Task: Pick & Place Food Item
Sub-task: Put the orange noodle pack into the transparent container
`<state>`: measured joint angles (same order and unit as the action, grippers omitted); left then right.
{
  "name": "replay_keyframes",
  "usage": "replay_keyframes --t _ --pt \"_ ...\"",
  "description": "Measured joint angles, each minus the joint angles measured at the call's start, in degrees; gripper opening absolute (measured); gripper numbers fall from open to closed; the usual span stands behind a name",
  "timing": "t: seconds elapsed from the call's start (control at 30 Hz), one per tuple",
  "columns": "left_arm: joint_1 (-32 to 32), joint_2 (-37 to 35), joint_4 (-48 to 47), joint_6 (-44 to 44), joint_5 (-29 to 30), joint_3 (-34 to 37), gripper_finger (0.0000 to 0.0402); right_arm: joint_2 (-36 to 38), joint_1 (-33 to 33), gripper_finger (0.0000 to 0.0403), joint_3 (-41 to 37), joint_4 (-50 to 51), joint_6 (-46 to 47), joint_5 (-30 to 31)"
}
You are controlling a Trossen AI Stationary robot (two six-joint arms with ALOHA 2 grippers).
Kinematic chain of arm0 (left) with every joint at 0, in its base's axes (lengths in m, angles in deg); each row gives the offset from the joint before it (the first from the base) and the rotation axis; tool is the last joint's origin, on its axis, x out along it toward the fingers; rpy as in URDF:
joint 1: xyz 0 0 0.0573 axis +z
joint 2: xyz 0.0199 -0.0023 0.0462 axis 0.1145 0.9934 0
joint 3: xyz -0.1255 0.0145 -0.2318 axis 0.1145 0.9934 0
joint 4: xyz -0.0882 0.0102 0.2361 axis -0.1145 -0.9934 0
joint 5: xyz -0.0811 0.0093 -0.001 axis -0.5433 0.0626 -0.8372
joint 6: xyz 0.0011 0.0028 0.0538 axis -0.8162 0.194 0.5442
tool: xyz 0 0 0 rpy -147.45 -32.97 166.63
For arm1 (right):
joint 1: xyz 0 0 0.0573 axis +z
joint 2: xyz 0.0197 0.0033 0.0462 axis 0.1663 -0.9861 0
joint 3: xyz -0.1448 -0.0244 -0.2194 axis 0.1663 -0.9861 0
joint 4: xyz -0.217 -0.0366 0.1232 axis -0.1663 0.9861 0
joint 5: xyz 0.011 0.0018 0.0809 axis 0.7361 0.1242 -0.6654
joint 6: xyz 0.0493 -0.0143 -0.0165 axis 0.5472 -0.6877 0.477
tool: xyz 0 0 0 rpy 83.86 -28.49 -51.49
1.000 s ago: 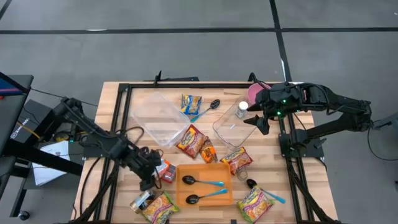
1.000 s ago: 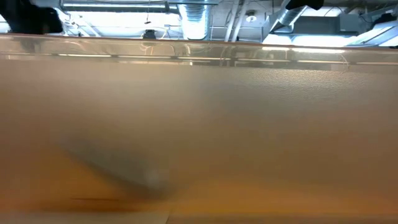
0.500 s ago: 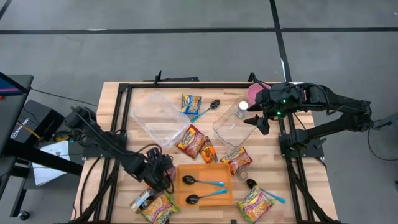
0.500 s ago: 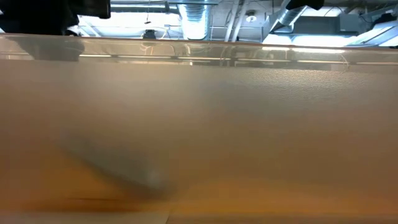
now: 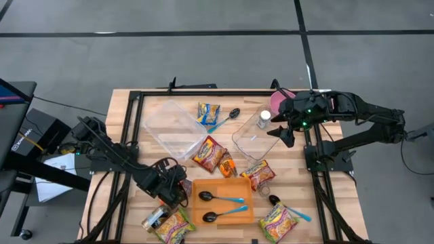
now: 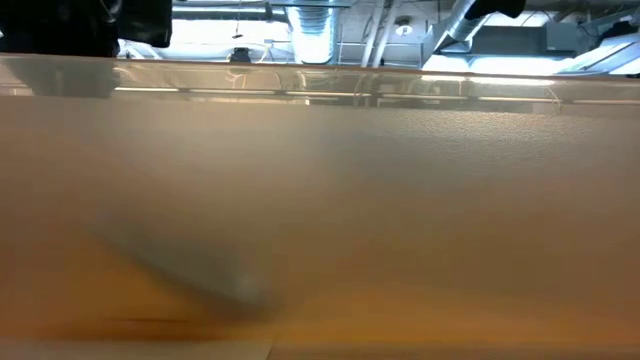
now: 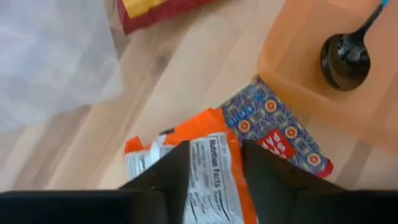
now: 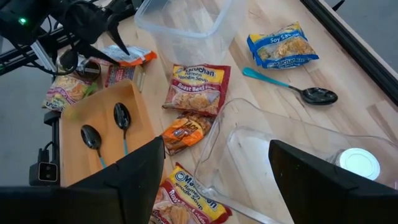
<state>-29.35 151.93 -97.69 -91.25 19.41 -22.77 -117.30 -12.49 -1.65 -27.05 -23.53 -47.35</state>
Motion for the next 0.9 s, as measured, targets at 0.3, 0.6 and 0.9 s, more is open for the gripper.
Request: replay_keyframes --t 0.3,0.6,0.9 --pt "0.0 -1.45 -0.49 -5.41 -4.82 0.0 0.0008 0.0 -0.15 0.0281 0.0 -0.54 -0.45 0.06" --pt "0.0 -11.85 -0.96 -5.53 -4.75 0.0 0.0001 0.0 -0.15 0.0281 0.0 -1.0 -0.49 0.08" --pt "0.0 -26.67 -0.84 -1.85 -4.6 0.0 0.0 0.0 -0.15 0.0281 0.0 -1.01 -0.49 0.08"
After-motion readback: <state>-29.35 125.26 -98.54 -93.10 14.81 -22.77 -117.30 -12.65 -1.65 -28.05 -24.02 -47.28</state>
